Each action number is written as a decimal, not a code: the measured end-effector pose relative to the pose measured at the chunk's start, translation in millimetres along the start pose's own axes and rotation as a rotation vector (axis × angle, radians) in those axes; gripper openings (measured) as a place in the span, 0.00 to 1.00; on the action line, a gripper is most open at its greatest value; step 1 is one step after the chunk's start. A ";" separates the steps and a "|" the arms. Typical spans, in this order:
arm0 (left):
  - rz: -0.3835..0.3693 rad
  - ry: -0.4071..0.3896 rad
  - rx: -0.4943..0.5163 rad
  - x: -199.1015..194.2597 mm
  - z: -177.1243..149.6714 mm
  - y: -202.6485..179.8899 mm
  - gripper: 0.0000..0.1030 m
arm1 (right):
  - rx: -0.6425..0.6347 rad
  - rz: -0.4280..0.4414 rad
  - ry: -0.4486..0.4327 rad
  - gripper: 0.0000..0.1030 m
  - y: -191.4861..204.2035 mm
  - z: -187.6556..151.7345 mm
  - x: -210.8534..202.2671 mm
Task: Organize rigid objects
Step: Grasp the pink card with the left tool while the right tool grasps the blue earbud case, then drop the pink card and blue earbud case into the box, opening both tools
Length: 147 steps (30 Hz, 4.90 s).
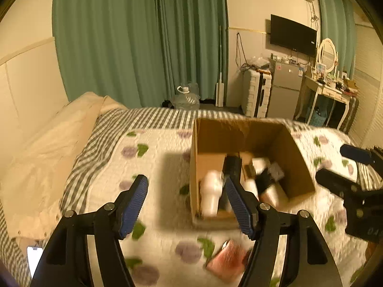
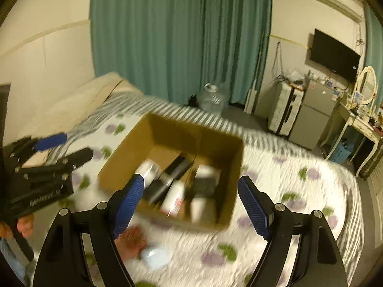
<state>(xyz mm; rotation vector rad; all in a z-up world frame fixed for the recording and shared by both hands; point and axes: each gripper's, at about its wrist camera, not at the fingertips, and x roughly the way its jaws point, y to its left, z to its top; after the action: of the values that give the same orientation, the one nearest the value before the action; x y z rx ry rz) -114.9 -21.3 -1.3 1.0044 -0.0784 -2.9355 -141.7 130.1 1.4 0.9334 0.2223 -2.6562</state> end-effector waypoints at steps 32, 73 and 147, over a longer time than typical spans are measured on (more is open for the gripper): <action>-0.066 0.265 0.106 60.3 -112.7 -23.1 0.69 | 0.054 0.056 0.286 0.53 11.8 -124.4 79.0; -0.242 0.263 0.218 40.2 -103.9 -70.6 0.13 | 0.137 -0.006 0.168 0.53 -23.3 -81.9 31.8; -0.029 0.002 0.110 79.8 59.6 -63.7 0.10 | 0.080 -0.050 -0.123 0.53 -46.1 50.5 32.5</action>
<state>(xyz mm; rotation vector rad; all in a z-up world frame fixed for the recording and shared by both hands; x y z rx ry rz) -215.7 40.3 -6.9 1.0302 -0.2293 -2.9853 -210.9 153.0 21.9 0.7939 0.1135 -2.7747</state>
